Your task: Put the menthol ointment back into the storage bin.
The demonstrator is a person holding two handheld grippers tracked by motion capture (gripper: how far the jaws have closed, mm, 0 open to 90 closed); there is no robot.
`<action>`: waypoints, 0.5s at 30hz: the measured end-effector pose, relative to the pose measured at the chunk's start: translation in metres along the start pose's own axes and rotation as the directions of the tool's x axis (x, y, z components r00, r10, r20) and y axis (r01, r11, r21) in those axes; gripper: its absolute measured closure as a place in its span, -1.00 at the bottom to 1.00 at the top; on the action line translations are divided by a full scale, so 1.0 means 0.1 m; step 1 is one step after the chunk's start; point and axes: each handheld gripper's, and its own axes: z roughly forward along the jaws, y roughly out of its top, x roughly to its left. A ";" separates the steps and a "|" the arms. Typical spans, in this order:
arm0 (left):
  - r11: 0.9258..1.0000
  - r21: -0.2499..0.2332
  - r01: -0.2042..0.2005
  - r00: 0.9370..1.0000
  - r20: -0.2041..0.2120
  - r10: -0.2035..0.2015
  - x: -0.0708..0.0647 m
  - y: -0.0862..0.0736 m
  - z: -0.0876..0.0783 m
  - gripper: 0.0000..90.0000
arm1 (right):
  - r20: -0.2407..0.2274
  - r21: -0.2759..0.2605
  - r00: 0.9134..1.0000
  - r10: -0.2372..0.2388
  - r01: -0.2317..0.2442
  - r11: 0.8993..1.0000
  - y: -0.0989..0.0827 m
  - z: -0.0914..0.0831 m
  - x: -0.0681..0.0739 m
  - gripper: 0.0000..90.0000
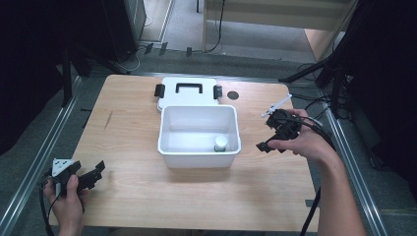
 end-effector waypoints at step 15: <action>1.000 0.004 0.001 1.000 0.000 -0.001 0.00 0.00 0.00 -0.68 | 0.008 -0.127 0.990 0.138 -0.136 0.983 -0.66 0.31 -0.13 -0.86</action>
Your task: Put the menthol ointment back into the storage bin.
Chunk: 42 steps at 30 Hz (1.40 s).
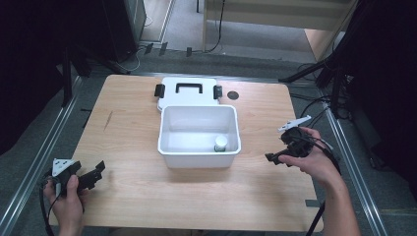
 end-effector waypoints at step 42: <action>1.000 -0.003 -0.005 1.000 -0.004 0.005 -0.01 0.00 0.00 -0.68 | 0.109 -0.535 0.917 0.384 -0.271 0.800 -1.60 0.29 0.01 -0.98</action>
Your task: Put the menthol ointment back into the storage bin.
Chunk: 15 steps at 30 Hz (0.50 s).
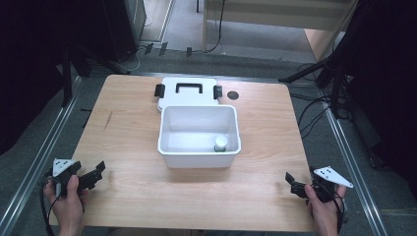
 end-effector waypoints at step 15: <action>1.000 -0.012 0.010 1.000 -0.010 -0.010 0.00 0.00 -0.01 -0.68 | 0.119 -0.021 0.992 -0.044 0.047 0.999 -0.04 -0.02 0.18 -0.89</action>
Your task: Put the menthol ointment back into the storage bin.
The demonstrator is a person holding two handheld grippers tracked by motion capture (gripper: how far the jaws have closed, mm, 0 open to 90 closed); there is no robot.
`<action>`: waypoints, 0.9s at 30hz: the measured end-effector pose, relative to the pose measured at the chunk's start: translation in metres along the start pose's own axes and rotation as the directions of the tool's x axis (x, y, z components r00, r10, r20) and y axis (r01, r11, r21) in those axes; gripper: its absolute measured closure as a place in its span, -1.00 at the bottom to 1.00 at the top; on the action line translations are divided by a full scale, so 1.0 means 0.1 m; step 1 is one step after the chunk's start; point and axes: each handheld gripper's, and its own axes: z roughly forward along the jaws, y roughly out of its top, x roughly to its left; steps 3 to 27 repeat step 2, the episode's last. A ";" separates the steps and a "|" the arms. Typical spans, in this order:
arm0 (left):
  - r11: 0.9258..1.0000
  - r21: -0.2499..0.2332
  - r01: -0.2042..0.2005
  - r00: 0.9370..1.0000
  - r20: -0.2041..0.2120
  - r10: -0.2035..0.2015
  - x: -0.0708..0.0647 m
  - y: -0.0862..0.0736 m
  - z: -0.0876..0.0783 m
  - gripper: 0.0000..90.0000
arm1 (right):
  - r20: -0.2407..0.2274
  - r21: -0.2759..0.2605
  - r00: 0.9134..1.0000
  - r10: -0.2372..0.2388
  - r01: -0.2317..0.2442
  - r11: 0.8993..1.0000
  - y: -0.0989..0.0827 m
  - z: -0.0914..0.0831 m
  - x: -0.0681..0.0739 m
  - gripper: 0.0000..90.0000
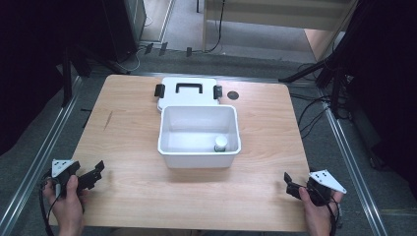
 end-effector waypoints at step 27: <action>1.000 0.003 0.003 1.000 0.003 -0.003 0.00 0.00 0.00 -0.68 | 0.002 0.001 1.000 0.018 -0.018 1.000 0.00 0.00 -0.01 -0.89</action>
